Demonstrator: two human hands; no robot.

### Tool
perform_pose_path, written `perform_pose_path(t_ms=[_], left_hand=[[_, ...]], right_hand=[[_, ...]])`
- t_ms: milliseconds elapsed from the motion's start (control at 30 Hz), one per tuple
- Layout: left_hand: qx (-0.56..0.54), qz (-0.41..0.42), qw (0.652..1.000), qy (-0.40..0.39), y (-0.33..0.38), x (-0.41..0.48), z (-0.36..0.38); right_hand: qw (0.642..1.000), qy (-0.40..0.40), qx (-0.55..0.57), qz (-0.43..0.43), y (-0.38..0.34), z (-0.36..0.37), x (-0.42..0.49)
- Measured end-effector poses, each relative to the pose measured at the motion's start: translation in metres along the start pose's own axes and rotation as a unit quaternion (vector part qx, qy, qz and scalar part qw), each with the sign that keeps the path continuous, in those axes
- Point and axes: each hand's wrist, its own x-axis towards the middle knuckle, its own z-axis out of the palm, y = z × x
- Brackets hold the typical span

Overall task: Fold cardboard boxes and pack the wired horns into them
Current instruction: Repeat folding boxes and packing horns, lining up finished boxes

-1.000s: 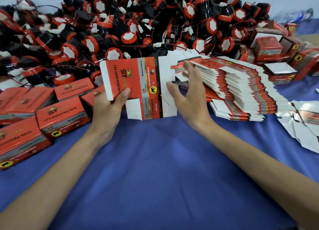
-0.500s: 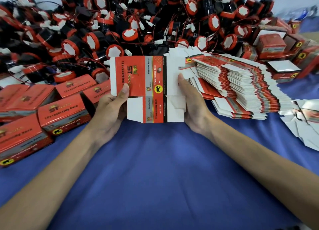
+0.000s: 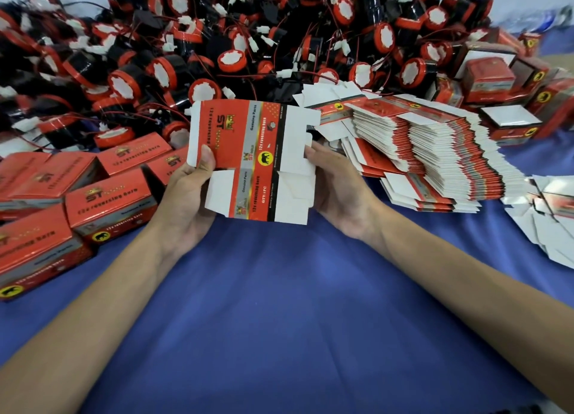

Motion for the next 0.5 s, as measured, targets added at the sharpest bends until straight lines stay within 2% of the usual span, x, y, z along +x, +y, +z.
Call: perform_pose_path(t_ms=[133,200,300,500], left_hand=[[0.009,0.008,1.000,0.004,-0.0006,0.0012,0.0007],[0.016,0.013,1.000,0.007,-0.0013,0.0014,0.0008],[0.023,0.025,0.999,0.005,-0.0024,0.0018,0.0012],[0.009,0.021,1.000,0.017,-0.0022,0.0026,0.0026]], right_hand=[[0.999,0.038,0.000,-0.017,-0.0046,-0.0035,0.0014],[0.992,0.089,-0.063,-0.068,-0.0017,-0.0024,0.0018],[0.956,0.134,-0.200,-0.169,0.0041,0.0010,0.0037],[0.901,0.180,-0.306,-0.250,0.0047,0.0023,0.0018]])
